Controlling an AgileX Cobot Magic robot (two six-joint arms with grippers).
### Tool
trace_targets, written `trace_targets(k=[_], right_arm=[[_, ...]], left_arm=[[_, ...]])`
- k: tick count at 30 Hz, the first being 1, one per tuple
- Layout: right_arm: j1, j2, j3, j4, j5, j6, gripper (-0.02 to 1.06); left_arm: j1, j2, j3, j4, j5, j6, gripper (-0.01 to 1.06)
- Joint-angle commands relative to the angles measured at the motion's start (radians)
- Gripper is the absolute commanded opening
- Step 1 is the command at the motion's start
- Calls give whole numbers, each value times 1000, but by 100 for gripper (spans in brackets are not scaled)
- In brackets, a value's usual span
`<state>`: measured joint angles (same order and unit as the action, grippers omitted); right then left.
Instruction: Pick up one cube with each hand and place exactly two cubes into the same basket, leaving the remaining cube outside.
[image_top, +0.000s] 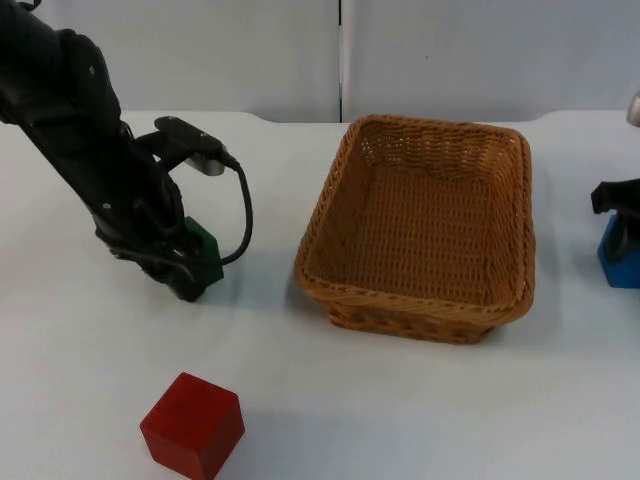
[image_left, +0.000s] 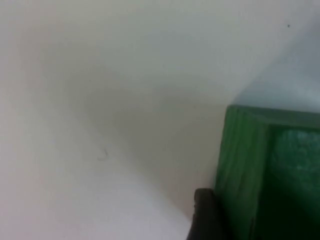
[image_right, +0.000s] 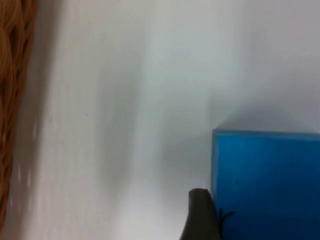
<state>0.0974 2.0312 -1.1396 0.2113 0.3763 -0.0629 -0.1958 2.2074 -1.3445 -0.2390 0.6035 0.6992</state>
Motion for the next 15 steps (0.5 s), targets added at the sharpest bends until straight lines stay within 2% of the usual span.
trace_targets(k=[1, 7, 15], right_arm=[[-3, -18, 4, -1, 17, -19, 0], [-3, -153, 4, -30, 82, -36, 0], [-3, -391, 4, -52, 131, -38, 0]], left_arm=[[-3, -25, 2, 9, 19, -22, 0], [-2, -110, 2, 53, 67, -102, 0], [-2, -222, 2, 57, 123, -122, 0]])
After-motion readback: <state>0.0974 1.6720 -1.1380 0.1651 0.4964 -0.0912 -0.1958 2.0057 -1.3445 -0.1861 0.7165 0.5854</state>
